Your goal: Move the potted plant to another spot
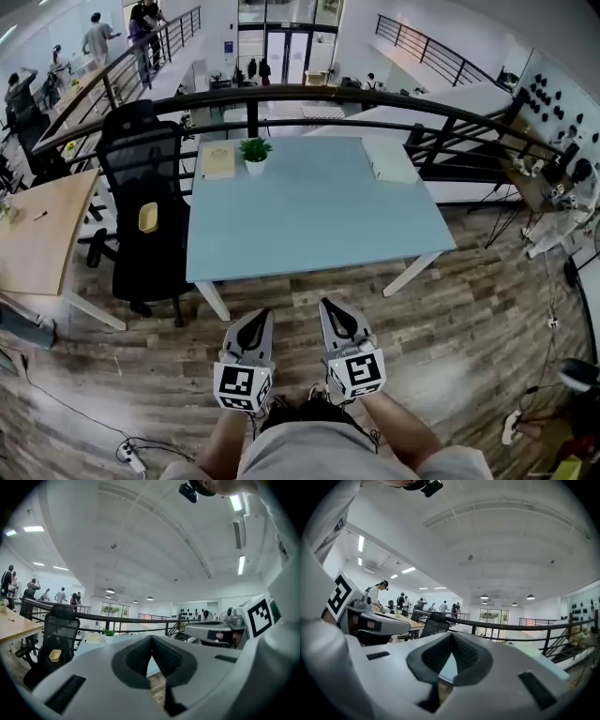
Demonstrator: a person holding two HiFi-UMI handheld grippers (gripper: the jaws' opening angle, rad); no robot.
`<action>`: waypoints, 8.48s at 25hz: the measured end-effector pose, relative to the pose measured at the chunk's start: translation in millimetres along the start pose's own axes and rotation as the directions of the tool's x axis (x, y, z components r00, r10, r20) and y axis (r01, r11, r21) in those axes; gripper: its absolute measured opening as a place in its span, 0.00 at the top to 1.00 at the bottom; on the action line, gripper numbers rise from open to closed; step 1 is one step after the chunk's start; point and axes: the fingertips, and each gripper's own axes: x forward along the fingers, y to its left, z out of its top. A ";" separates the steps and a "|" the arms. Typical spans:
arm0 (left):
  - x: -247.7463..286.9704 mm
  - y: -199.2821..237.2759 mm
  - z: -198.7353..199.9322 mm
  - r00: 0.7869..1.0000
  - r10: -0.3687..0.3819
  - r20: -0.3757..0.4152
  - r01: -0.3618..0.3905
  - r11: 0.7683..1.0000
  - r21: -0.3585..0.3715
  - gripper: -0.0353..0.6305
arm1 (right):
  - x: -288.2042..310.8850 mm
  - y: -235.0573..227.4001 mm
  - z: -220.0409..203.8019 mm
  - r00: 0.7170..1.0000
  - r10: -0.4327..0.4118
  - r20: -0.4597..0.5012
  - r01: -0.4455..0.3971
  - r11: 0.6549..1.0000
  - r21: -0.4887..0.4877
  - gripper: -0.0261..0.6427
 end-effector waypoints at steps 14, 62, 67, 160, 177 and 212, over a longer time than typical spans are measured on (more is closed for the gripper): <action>6.9 2.7 -40.3 0.996 -0.047 -0.080 0.044 0.998 -0.043 0.93 | -17.7 -9.4 -48.6 0.991 0.008 -0.133 -0.008 1.000 0.003 0.76; 335.8 172.8 -24.2 0.979 0.078 -0.186 -0.088 0.995 -0.044 0.93 | 292.3 -217.0 -109.0 0.976 0.141 -0.164 -0.127 0.987 0.094 0.42; 372.1 223.7 -33.9 0.974 0.062 -0.216 -0.079 0.994 -0.074 0.93 | 341.7 -221.1 -121.1 0.970 0.135 -0.203 -0.118 0.988 0.096 0.41; 474.3 452.5 -194.2 0.862 0.249 -0.441 -0.361 0.913 -0.189 0.93 | 743.6 -152.5 -270.7 0.917 0.313 -0.246 -0.281 0.947 0.156 0.18; 470.2 438.2 -141.4 0.895 0.246 -0.373 -0.324 0.932 -0.162 0.93 | 725.1 -157.3 -195.1 0.944 0.297 -0.142 -0.276 0.950 0.147 0.19; 406.4 354.9 -36.4 0.963 0.097 -0.250 -0.112 0.993 -0.045 0.93 | 543.0 -149.4 -19.9 0.982 0.161 0.099 -0.172 0.979 0.113 0.19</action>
